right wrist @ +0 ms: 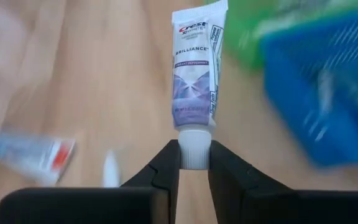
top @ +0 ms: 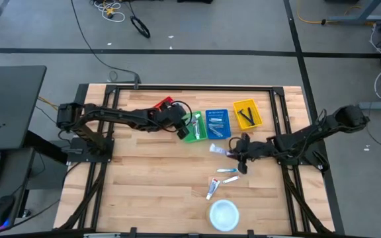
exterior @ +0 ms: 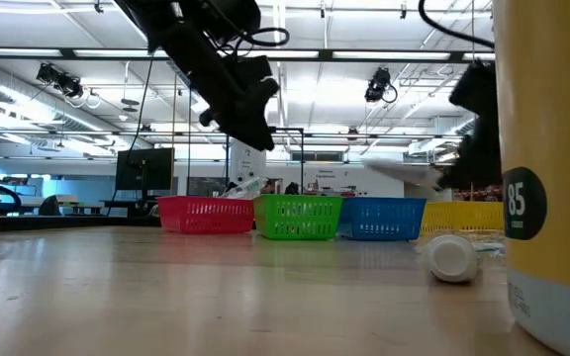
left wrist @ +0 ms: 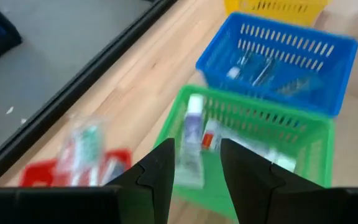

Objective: Pick & Place Travel size toiletries
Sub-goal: Put the white toothpaste into the green bin

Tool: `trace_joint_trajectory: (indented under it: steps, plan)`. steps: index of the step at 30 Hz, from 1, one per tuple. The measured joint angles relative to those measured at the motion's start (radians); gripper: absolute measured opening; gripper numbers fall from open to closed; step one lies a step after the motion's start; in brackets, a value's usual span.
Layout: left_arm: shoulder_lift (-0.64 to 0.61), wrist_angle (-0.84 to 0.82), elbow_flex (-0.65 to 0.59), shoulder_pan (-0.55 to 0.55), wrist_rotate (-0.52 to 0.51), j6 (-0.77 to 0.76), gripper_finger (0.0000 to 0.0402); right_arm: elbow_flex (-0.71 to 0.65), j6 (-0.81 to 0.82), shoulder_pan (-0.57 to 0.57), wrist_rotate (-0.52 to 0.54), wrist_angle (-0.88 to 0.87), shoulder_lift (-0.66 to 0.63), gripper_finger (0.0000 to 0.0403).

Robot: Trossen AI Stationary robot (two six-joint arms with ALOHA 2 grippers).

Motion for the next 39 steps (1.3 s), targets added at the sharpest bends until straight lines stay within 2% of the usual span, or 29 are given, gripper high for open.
trace_joint_trajectory:
  steps: [3, 7, 11, 14, 20, 25, 39]
  plan:
    - [-0.045, -0.041, 0.000, 0.000, 0.036, 0.038, 0.0137, 0.000, -0.050, -0.050, 0.021, 0.108, 0.000, 0.0068]
    - [-0.077, 0.010, 0.000, 0.000, 0.214, 0.098, 0.0137, 0.001, -0.121, -0.107, 0.018, 0.211, 0.011, 0.0068]
    - [-0.064, 0.120, 0.000, 0.002, 0.373, -0.003, 0.0137, 0.034, -0.220, -0.140, 0.040, 0.242, 0.058, 0.0067]
    - [-0.053, 0.158, -0.001, 0.005, 0.423, -0.089, 0.0137, 0.103, -0.296, -0.145, 0.065, 0.217, 0.112, 0.0067]
    - [-0.053, 0.175, 0.000, 0.004, 0.426, -0.127, 0.0137, 0.194, -0.397, -0.144, 0.146, 0.180, 0.205, 0.0067]
    - [-0.053, 0.175, -0.005, 0.004, 0.409, -0.141, 0.0137, 0.219, -0.432, -0.146, 0.209, 0.194, 0.212, 0.0067]
    - [-0.053, 0.220, -0.005, 0.004, 0.391, -0.100, 0.0129, 0.219, -0.504, -0.154, 0.194, 0.293, 0.212, 0.0067]
